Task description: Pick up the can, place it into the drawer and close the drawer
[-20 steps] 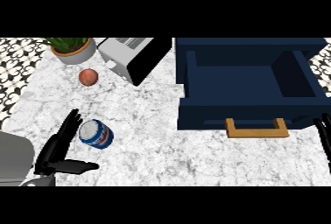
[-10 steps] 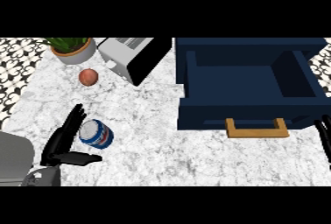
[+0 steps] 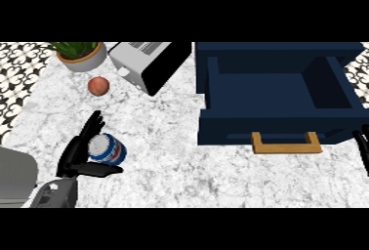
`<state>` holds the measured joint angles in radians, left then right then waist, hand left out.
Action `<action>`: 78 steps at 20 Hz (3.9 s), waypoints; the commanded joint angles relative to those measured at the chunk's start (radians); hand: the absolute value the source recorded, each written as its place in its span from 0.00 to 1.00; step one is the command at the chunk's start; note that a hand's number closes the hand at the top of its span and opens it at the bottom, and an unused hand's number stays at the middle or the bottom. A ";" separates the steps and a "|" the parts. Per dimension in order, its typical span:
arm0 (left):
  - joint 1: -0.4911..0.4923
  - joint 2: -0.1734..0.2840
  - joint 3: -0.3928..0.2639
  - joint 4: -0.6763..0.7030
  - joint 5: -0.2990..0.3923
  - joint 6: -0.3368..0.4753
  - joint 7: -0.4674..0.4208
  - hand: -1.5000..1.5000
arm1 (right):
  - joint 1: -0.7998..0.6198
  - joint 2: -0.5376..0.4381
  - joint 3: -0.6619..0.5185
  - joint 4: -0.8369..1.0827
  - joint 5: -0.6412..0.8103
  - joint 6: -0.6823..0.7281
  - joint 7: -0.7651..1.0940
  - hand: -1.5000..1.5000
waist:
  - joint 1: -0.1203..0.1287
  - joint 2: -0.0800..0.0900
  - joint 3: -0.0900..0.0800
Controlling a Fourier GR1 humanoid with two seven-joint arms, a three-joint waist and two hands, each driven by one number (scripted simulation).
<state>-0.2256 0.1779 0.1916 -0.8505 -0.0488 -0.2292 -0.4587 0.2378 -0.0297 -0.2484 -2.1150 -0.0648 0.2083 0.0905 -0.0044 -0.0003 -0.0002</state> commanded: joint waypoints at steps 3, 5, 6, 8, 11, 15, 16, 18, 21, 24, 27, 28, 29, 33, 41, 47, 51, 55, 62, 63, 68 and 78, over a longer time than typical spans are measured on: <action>-0.119 -0.028 -0.013 0.188 -0.039 0.040 -0.100 0.00 | 0.039 0.017 0.011 -0.036 -0.009 0.027 -0.007 0.00 | -0.007 0.002 0.000; -0.100 -0.008 -0.023 0.156 -0.036 0.023 -0.087 0.00 | 0.040 0.029 0.026 -0.060 0.010 0.003 0.018 0.00 | -0.003 0.001 0.000; -0.124 -0.020 -0.024 0.144 -0.024 0.017 -0.047 0.00 | -0.026 -0.010 -0.009 -0.041 -0.032 0.003 0.071 0.00 | -0.002 0.001 0.000; -0.093 -0.037 -0.040 0.109 -0.025 0.027 -0.049 0.00 | 0.069 0.009 -0.013 -0.037 -0.037 0.044 -0.038 0.00 | -0.002 0.000 0.000; -0.096 -0.036 -0.038 0.158 -0.020 0.002 -0.113 1.00 | 0.031 0.029 0.055 -0.049 0.027 -0.030 0.015 0.00 | -0.001 0.000 0.000; -0.139 -0.028 -0.029 0.162 0.010 -0.043 -0.095 1.00 | 0.063 0.029 0.018 -0.076 -0.013 0.004 0.007 0.00 | -0.002 0.000 0.000; -0.110 -0.068 -0.037 0.055 0.040 -0.037 -0.016 1.00 | 0.080 0.002 -0.052 -0.074 -0.078 0.044 -0.020 0.00 | 0.001 -0.002 0.001; -0.077 -0.066 -0.049 0.072 0.043 -0.073 -0.034 1.00 | 0.054 0.029 0.048 -0.040 0.013 -0.032 -0.016 0.00 | 0.003 -0.001 0.000; -0.099 -0.106 -0.071 0.046 0.028 -0.025 -0.048 1.00 | 0.015 -0.020 -0.049 0.002 -0.057 0.014 -0.005 0.00 | 0.000 0.000 0.000; -0.065 -0.104 -0.089 -0.141 0.078 -0.069 0.090 1.00 | 0.067 0.007 -0.015 -0.039 -0.044 0.031 -0.029 0.00 | 0.002 -0.001 0.000; -0.027 -0.124 -0.024 -0.143 0.086 0.067 0.043 1.00 | 0.078 0.029 0.029 -0.024 -0.016 -0.018 -0.067 0.00 | 0.003 -0.001 0.000; -0.037 -0.127 0.007 -0.178 0.109 0.112 0.094 1.00 | 0.059 0.001 -0.019 -0.042 -0.054 0.016 -0.013 0.00 | 0.006 -0.002 0.001; -0.065 -0.098 0.045 -0.143 0.113 0.134 0.079 1.00 | 0.024 0.004 -0.011 -0.055 -0.041 -0.012 0.018 0.00 | 0.005 0.000 0.000; -0.042 -0.118 0.030 -0.288 0.131 0.193 0.172 1.00 | 0.115 0.029 -0.016 -0.030 -0.031 0.017 -0.086 0.00 | 0.003 -0.002 0.001; -0.143 -0.176 -0.110 -0.492 0.047 0.309 0.366 1.00 | 0.042 -0.012 -0.059 -0.107 -0.102 0.007 0.054 0.00 | -0.002 -0.002 0.001; -0.237 -0.177 -0.200 -0.528 0.043 0.394 0.486 1.00 | 0.092 0.029 -0.001 -0.105 -0.052 -0.005 -0.017 0.00 | -0.005 0.000 0.000; -0.331 -0.178 -0.278 -0.548 0.063 0.441 0.602 1.00 | 0.102 -0.003 -0.062 -0.084 -0.093 0.045 -0.019 0.00 | -0.008 -0.001 0.001; -0.442 -0.178 -0.276 -0.538 0.021 0.472 0.675 1.00 | 0.106 0.007 -0.060 -0.113 -0.075 0.030 0.010 0.00 | -0.005 -0.001 0.000; -0.695 -0.178 -0.348 -0.415 0.045 0.613 0.749 1.00 | 0.116 0.016 -0.057 -0.110 -0.077 0.052 -0.013 0.00 | -0.015 0.000 0.001; -0.700 -0.178 -0.380 -0.369 0.073 0.649 0.712 1.00 | 0.158 0.029 -0.005 -0.105 -0.044 0.038 -0.063 0.00 | -0.018 0.001 0.001; -0.886 -0.178 -0.378 -0.230 0.095 0.689 0.762 1.00 | 0.119 0.028 -0.038 -0.127 -0.073 0.049 -0.011 0.00 | -0.024 0.002 0.001; -1.098 -0.178 -0.442 0.043 0.225 0.770 0.714 1.00 | 0.030 -0.028 -0.093 -0.038 -0.095 0.044 -0.002 0.00 | -0.031 0.005 0.001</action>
<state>-1.2609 0.0000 -0.2383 -0.8991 0.1381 0.5364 0.2701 0.2741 -0.0283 -0.2990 -2.1731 -0.1226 0.2321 0.0909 -0.0356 0.0048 0.0010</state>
